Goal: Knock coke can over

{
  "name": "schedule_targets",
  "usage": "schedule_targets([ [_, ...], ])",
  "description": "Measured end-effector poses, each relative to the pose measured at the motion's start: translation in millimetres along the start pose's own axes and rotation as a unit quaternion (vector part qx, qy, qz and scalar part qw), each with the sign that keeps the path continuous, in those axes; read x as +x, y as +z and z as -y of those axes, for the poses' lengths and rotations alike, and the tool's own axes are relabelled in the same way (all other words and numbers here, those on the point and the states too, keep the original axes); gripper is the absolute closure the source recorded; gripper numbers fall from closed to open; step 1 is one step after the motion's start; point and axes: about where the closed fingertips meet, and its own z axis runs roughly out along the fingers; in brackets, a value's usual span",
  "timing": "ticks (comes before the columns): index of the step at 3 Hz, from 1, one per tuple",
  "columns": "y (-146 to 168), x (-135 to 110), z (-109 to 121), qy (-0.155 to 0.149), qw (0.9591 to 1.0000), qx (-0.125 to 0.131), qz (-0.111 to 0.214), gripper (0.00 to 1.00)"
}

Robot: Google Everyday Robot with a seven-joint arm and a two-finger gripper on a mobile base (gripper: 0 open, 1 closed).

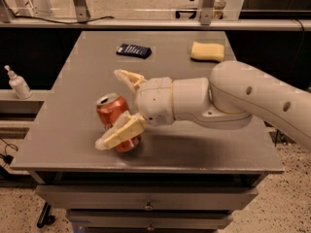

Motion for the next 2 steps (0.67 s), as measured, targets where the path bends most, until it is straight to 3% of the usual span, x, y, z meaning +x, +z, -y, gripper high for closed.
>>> schedule_targets([
  [2, 47.9, -55.9, 60.1, -0.033, 0.9989, 0.032, 0.005, 0.0],
])
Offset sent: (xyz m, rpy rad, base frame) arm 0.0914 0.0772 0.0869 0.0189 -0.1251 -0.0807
